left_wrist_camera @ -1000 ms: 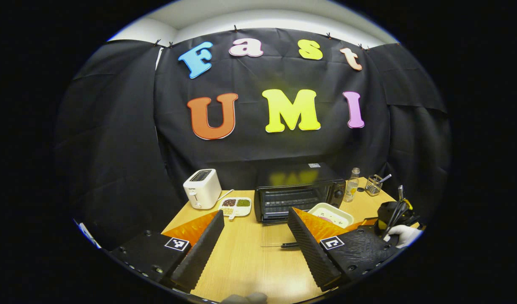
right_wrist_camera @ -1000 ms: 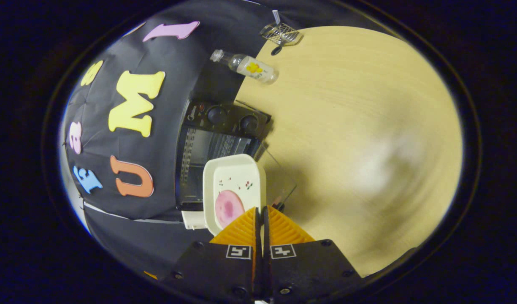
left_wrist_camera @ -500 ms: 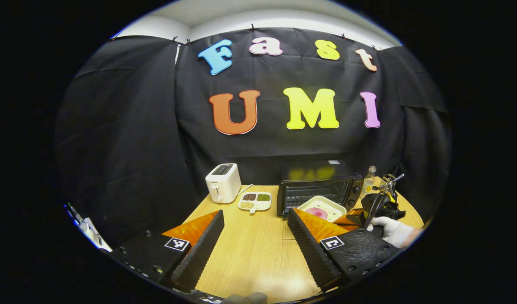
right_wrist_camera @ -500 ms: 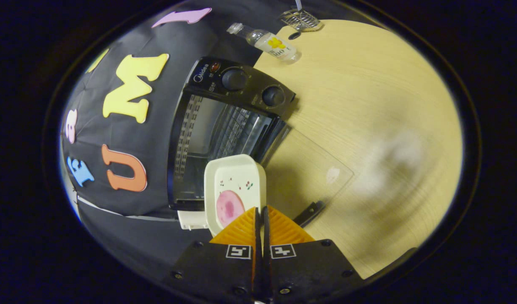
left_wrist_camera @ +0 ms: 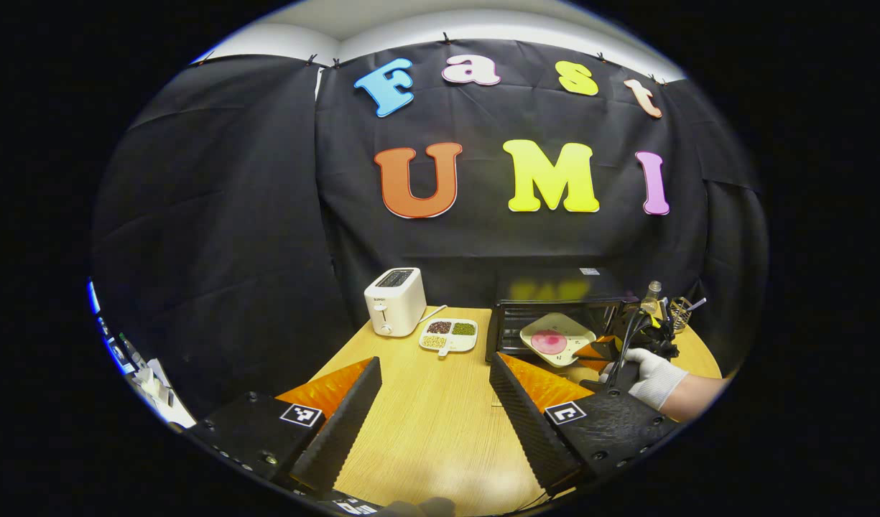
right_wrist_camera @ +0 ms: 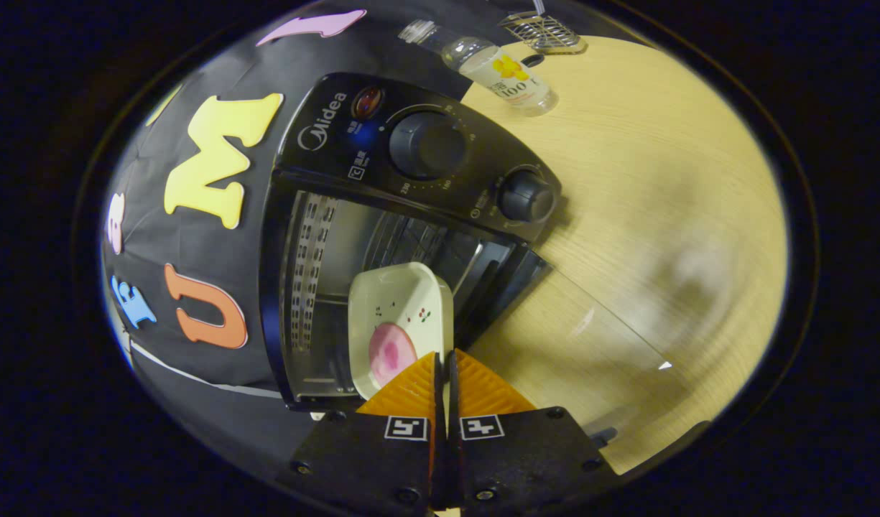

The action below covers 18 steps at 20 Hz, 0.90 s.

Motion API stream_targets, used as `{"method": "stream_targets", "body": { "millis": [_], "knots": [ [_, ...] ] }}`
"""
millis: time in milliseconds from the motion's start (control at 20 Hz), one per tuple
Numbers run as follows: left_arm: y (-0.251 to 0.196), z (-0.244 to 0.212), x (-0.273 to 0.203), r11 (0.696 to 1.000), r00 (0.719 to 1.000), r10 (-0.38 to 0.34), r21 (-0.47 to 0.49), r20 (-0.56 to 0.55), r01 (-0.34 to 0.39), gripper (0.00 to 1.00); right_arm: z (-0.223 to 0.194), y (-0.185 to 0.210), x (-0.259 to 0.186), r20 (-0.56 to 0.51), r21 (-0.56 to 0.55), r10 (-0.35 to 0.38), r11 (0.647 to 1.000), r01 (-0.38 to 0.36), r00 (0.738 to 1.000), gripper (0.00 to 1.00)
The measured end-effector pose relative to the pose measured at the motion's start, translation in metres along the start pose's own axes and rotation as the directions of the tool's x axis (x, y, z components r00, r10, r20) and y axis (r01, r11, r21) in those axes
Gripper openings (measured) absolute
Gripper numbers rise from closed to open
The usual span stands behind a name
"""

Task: Open the electric oven with the left hand, put the food in, and close the electric oven.

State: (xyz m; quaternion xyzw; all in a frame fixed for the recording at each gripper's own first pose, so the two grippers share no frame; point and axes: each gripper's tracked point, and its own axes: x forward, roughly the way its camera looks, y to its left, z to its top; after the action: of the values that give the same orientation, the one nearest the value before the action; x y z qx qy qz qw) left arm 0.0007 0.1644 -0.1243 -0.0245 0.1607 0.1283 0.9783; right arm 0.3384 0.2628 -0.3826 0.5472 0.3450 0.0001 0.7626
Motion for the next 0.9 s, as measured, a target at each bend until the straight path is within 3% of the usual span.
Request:
{"method": "stream_targets", "body": {
  "millis": [350, 600, 850, 900],
  "knots": [
    [-0.011, 0.002, 0.025, 1.000, 1.000, 0.014, -0.001, -0.022, -0.014, 0.97, 0.026, 0.023, 0.030, 0.058, -0.031, 0.093, 0.995, -0.091, 0.994, 0.07],
    [-0.013, 0.001, 0.032, 1.000, 1.000, 0.014, -0.004, -0.027, -0.015, 0.97, 0.034, 0.035, 0.029, 0.075, -0.046, 0.164, 0.986, -0.161, 0.984, 0.17],
    [-0.017, 0.001, 0.031, 1.000, 1.000, -0.005, 0.000, -0.016, 0.005, 0.97, 0.036, 0.041, 0.008, 0.070, -0.076, 0.197, 0.978, -0.192, 0.978, 0.34],
    [-0.018, 0.001, 0.031, 1.000, 1.000, -0.012, 0.003, -0.014, 0.012, 0.97, 0.037, 0.041, 0.001, 0.072, -0.099, 0.199, 0.977, -0.191, 0.977, 0.47]
  ]
}}
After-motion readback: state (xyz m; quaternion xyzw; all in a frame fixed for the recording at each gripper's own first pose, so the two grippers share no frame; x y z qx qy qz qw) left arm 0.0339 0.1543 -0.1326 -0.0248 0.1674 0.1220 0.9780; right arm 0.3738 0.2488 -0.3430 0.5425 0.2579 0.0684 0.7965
